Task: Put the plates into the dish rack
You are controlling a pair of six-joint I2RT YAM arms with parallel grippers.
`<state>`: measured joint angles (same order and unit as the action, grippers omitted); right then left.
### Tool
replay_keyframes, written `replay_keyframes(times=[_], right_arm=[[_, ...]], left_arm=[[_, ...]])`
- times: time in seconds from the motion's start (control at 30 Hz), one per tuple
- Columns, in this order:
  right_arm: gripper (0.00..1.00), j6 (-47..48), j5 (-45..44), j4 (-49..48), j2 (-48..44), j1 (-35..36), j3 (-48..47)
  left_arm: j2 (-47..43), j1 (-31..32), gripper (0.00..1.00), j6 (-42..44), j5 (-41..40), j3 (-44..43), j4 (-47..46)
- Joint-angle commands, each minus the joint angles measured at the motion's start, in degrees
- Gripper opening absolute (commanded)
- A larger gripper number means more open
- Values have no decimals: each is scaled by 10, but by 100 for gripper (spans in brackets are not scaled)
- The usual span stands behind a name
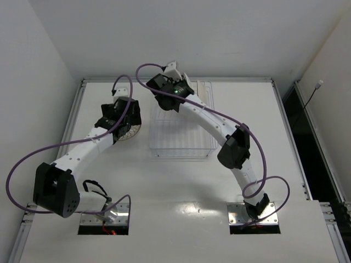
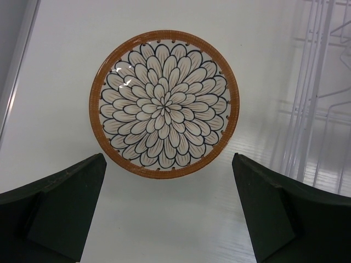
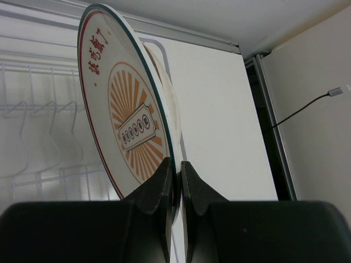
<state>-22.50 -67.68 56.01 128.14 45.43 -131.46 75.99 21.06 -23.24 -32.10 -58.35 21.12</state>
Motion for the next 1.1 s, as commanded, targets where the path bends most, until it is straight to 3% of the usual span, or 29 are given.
replay_keyframes(times=[0.0, 0.3, 0.53, 1.07], right_arm=[[0, -5, -82, -16, -2, -1, -21], [0, 67, -136, -85, 5, -1, -14], [0, 61, -105, -78, 26, -1, -14], [0, -90, 62, 10, 57, -17, 20]], left_arm=[[-18, 5, 100, -9, 3, -21, -6], [-29, 5, 100, -9, 3, -21, -1], [-29, 5, 100, -9, 3, -21, -1], [-29, 5, 100, -9, -2, -21, -1]])
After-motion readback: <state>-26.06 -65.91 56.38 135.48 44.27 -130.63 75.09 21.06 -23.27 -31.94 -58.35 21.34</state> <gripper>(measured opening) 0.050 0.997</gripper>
